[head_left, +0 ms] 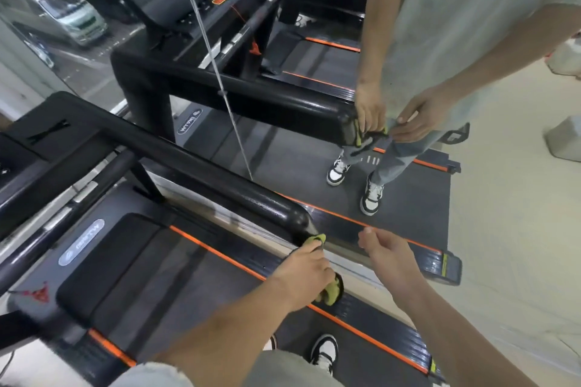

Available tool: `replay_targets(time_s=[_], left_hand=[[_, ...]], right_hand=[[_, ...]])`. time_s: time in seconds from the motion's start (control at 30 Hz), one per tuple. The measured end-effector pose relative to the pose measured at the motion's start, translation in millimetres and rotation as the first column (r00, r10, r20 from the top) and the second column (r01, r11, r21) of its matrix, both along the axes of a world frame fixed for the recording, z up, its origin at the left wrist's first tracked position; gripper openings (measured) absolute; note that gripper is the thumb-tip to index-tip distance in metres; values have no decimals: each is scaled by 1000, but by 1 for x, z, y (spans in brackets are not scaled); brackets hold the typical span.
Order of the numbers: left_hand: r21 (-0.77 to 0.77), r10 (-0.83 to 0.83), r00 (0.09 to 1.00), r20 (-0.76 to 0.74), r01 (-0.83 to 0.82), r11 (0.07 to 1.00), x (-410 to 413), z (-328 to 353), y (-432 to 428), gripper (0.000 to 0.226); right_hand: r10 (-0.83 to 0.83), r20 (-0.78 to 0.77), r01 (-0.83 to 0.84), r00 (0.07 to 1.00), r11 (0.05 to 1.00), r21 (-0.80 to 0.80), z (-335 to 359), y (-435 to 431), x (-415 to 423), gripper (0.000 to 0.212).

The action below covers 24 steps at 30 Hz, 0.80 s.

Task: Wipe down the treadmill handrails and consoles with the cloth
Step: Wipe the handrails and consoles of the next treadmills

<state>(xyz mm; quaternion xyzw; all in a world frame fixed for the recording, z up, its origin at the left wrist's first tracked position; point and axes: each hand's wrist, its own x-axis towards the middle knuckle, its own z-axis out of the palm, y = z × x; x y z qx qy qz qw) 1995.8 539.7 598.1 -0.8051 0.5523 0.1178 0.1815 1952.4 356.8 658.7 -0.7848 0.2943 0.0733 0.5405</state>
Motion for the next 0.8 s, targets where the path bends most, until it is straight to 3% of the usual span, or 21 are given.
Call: replay_targets(time_s=[0.03, 0.1, 0.17, 0.23, 0.27, 0.33, 0.37, 0.43, 0.5, 0.57, 0.63, 0.7, 0.77, 0.8], left_hand=[[-68, 12, 999, -47, -15, 998, -3, -3, 5, 22], [-212, 168, 973, -162, -200, 957, -6, -3, 18, 25], [-372, 425, 851, -308, -519, 769, -8, -2, 40, 29], [-409, 658, 575, -487, -815, 410, -6, -1, 70, 26], [-394, 716, 382, -585, -905, 161, -2, 1, 86, 24], [-303, 680, 0, -733, -895, -327, 14, 7, 117, 23], [-270, 624, -116, -772, -830, -488, 24, 11, 129, 24], [-255, 525, -173, -834, -722, -643, 49, 23, 138, 23], [-275, 468, -99, -878, -697, -663, 72, 37, 127, 22], [-300, 507, -35, -861, -770, -562, 82, 44, 103, 23], [-341, 657, 12, -753, -862, -374, 74, 45, 75, 27], [-418, 731, 172, -660, -893, -167, 51, 46, 52, 25], [-454, 665, 373, -647, -889, 57, 28, 40, 37, 20], [-422, 598, 429, -677, -892, 163, 18, 36, 32, 19]], right_hand=[[-1, -5, 1, 1000, 1000, 15, 1, 5, 0, 49], [-16, -15, 16, 1000, 999, 35, -1, 19, 4, 41], [-24, -30, 27, 999, 997, 71, -3, 34, 8, 37], [-38, -42, 42, 998, 994, 100, -3, 49, 12, 34], [-47, -42, 51, 998, 992, 115, -3, 55, 14, 31], [-57, -28, 60, 998, 991, 120, -2, 67, 18, 30], [-54, -22, 56, 998, 992, 116, -1, 73, 19, 32], [-52, -29, 54, 998, 992, 114, 2, 84, 23, 31], [-66, -66, 74, 996, 989, 131, 6, 93, 27, 30], [-88, -100, 105, 991, 978, 181, 13, 100, 29, 29], [-123, -109, 144, 986, 966, 213, 16, 101, 28, 27], [-171, -105, 191, 980, 957, 220, 18, 98, 25, 23], [-221, -107, 240, 969, 946, 217, 18, 95, 20, 22], [-248, -111, 267, 962, 940, 211, 16, 95, 16, 23]])
